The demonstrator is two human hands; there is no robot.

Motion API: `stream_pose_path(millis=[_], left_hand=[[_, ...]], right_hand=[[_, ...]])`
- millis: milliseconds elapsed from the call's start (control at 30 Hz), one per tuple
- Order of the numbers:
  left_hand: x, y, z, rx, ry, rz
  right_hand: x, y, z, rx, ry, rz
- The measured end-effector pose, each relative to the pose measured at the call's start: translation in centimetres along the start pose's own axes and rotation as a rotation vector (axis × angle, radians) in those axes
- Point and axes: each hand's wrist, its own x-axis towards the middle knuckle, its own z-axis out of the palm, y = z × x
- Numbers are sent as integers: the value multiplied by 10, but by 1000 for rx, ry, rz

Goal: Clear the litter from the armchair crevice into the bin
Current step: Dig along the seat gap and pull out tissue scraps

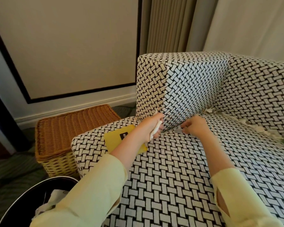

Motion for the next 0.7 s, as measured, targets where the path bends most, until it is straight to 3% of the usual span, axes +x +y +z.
stream_pose_path(millis=[267,400,500,600,700], left_hand=[[11,-5,18,16,0,-9],[14,-8,14,-10,32,-2],[16,-6,12,-9,111,-9],[15,-2,14,-4,135,-2],[10,3,12,-19,132,35]], right_hand=[[8,11,17,-7,63,-71],[0,12,6,269,107,-42],[-15,-5,-16,440,0,-140],[-20,-31,-25,385,-34,-237],[-9,-35,-20,264,133,-143]])
